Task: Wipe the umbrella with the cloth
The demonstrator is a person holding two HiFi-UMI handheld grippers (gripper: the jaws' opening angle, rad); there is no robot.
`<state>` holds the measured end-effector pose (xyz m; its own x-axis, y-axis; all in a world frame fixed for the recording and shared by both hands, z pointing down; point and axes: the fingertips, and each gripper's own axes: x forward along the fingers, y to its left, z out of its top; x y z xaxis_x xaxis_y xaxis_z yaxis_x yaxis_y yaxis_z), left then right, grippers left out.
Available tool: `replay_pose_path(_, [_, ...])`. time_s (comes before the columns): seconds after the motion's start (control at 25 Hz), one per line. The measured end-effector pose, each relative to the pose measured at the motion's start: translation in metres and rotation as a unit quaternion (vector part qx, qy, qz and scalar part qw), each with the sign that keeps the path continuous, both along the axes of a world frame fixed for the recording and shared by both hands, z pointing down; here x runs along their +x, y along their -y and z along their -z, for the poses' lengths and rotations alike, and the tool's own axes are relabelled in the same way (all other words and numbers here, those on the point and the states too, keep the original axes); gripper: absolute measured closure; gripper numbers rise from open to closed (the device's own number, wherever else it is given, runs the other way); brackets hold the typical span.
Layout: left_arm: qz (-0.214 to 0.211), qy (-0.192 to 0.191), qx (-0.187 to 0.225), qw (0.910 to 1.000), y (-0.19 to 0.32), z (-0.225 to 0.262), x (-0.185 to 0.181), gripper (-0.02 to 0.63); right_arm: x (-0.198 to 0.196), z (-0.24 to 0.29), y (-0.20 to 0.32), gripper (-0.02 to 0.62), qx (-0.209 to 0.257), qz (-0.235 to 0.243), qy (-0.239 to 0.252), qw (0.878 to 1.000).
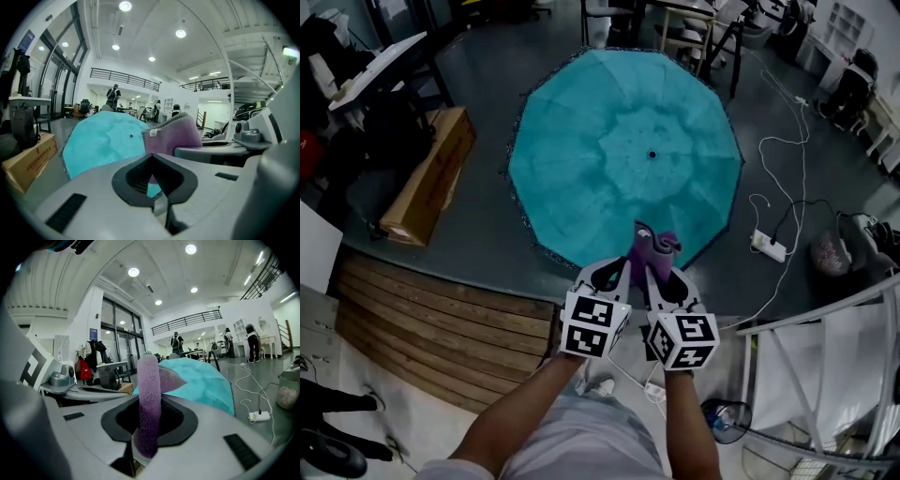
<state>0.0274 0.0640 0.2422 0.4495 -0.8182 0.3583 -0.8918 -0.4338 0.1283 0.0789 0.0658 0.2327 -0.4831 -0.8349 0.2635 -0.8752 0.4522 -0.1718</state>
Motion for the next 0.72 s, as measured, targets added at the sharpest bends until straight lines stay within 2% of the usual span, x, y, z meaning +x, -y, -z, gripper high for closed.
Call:
replay_pose_path(0.4, [-0.004, -0.005, 0.008, 1.0, -0.01, 0.007, 0.002, 0.601, -0.004, 0.011, -0.006, 0.518, 0.02, 0.01, -0.018, 1.0])
replay_pose_path(0.72, [-0.008, -0.005, 0.005, 0.9999, -0.019, 0.01, 0.012, 0.601, -0.001, 0.012, -0.013, 0.518, 0.015, 0.013, -0.014, 1.0])
